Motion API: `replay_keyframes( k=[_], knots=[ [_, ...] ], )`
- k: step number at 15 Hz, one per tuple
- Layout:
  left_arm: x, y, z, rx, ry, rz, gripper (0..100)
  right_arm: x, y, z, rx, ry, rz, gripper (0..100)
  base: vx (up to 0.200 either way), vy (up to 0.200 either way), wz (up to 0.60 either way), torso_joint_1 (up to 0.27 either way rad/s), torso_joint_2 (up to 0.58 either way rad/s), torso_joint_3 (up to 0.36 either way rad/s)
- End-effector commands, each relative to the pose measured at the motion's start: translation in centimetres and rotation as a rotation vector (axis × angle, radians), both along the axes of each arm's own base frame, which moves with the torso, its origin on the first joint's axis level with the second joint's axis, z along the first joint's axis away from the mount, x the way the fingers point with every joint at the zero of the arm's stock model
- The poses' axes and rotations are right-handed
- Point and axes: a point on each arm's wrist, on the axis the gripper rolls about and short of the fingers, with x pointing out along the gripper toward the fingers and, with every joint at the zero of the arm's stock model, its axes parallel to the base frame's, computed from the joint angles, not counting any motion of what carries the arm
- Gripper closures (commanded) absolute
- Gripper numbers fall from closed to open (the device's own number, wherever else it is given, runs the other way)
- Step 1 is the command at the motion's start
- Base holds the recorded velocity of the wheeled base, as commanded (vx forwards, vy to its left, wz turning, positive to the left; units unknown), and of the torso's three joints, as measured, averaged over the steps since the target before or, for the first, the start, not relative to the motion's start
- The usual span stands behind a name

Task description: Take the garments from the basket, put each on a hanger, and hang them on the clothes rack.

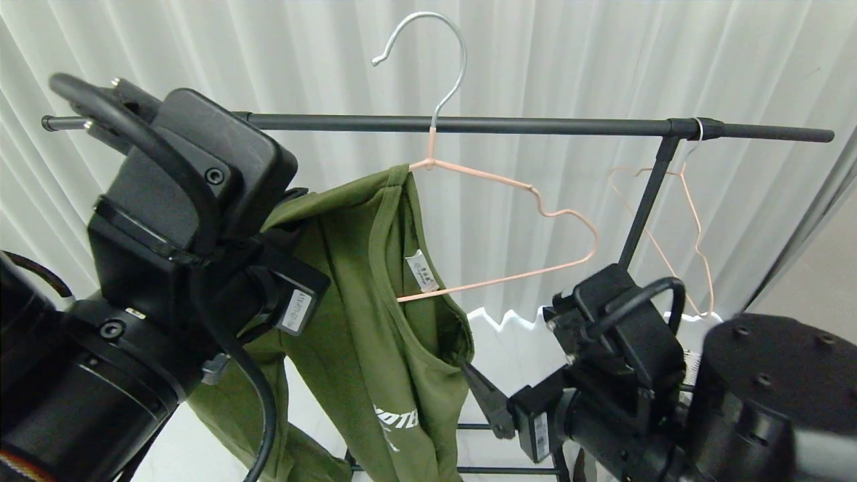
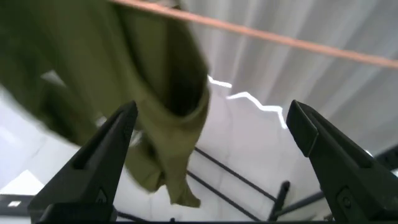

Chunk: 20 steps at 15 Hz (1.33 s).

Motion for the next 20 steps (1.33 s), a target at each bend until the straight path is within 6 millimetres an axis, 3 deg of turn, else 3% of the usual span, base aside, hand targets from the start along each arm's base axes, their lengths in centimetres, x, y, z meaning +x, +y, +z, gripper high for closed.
replay_keyframes(
  k=[1, 7, 10, 12, 16, 20],
  knots=[
    [0.1, -0.1, 0.0, 0.002, -0.001, -0.004, 100, 3.1, 1.2, -1.3, -0.026, 0.021, -0.083, 0, 0.0, 0.0, 0.0, 0.0, 0.0, 0.0],
    [0.5, -1.1, 0.7, -0.011, -0.012, -0.015, 100, 4.9, 1.5, -3.7, -0.05, 0.084, -0.142, 0, 0.0, 0.0, 0.0, 0.0, 0.0, 0.0],
    [0.4, -1.0, 0.7, -0.011, -0.012, -0.015, 100, 6.2, -0.4, -4.5, -0.087, 0.102, -0.212, 0, 0.0, 0.0, 0.0, 0.0, 0.0, 0.0],
    [0.5, -0.9, 0.5, -0.006, -0.009, -0.009, 100, 7.6, -3.2, -4.5, -0.094, 0.107, -0.305, 0, 0.0, 0.0, 0.0, 0.0, 0.0, 0.0],
    [0.7, 0.0, -0.7, 0.032, 0.016, 0.029, 100, 10.5, -7.5, -2.6, -0.032, 0.078, -0.48, 0, 0.0, 0.0, 0.0, 0.0, 0.0, 0.0],
    [1.0, 1.6, -1.9, 0.135, 0.025, 0.109, 100, 10.5, -9.1, -1.0, -0.002, 0.041, -0.517, 0, 0.0, 0.0, 0.0, 0.0, 0.0, 0.0]
  ],
)
